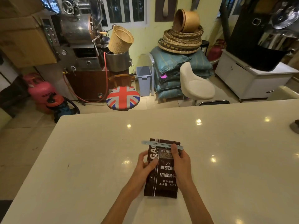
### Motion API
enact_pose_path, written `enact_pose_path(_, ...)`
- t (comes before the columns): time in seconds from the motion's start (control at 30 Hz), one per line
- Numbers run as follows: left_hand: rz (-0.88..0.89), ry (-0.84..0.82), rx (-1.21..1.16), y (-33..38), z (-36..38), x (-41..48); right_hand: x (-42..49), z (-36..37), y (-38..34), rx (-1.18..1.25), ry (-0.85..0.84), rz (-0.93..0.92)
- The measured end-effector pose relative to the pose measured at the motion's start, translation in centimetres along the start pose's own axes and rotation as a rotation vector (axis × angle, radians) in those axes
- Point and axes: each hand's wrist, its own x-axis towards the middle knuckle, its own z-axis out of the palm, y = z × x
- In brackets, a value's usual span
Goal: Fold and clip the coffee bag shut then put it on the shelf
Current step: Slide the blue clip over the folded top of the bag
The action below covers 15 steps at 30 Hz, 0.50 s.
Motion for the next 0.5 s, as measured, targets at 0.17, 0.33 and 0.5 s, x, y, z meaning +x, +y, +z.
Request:
enact_pose_path(0.17,0.16,0.066,0.139,0.7,4.0,-2.5,-3.8,-2.0,-2.9,-0.215,-0.098,-0.177)
enact_pose_path(0.33,0.289,-0.039,0.26,2.8,5.5,-3.3,-7.9,-2.2,-2.6,-0.381,0.252,-0.335)
enact_pose_path(0.5,0.328,-0.132,0.325,4.1,5.4,-4.1,-9.6,-2.6,-4.1,-0.346,0.42,-0.38)
